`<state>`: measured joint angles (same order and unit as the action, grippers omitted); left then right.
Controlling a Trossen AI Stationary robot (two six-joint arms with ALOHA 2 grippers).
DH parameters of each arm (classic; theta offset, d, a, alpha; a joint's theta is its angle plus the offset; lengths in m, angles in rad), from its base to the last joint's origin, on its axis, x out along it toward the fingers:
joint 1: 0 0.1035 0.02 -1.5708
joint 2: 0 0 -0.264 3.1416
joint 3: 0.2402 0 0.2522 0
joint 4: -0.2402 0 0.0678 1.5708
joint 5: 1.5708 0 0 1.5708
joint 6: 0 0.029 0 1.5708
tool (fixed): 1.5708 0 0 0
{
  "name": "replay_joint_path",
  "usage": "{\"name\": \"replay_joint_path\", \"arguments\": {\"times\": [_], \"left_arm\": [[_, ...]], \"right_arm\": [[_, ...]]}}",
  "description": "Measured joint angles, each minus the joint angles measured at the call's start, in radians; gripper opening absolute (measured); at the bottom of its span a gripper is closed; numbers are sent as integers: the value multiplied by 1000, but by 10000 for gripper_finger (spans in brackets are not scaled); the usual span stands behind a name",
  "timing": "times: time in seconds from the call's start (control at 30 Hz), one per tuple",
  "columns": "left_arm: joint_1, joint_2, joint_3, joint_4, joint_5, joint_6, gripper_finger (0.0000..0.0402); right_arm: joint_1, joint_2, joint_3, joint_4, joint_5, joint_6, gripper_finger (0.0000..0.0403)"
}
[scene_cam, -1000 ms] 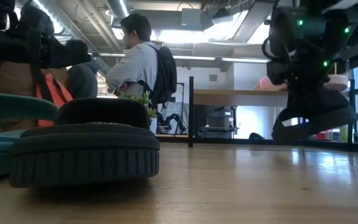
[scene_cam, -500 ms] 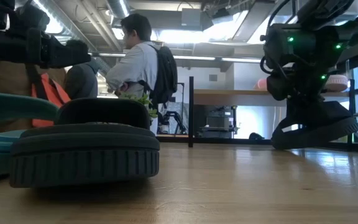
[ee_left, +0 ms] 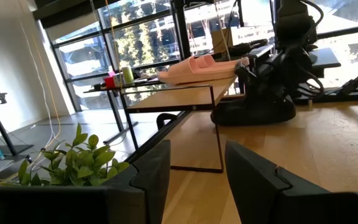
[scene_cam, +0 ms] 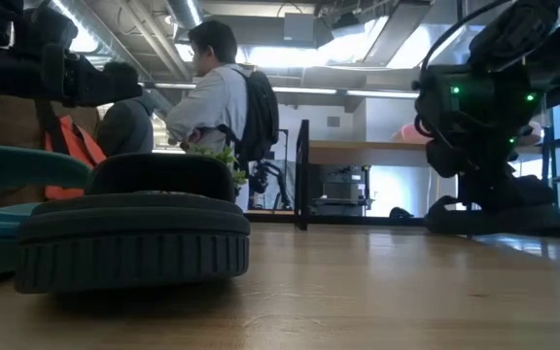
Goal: Pick and place slides into the shelf
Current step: Put the right black slide under the shelf
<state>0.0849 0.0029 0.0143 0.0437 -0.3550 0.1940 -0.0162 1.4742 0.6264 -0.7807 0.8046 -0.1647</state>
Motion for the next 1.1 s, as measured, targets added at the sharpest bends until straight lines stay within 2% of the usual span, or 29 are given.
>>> {"name": "replay_joint_path", "arguments": {"times": [0.5,0.8,1.0,1.1], "left_arm": [[0,0,0,0,0,-1,145],[0,0,0,0,0,-1,145],[0,0,0,0,0,-1,145],[0,0,0,0,0,-1,145]], "right_arm": [[0,1,17,-7,-19,3,70],[14,1,19,-7,-39,6,133],[26,2,39,-20,-58,7,138],[26,2,73,-34,-105,5,138]]}}
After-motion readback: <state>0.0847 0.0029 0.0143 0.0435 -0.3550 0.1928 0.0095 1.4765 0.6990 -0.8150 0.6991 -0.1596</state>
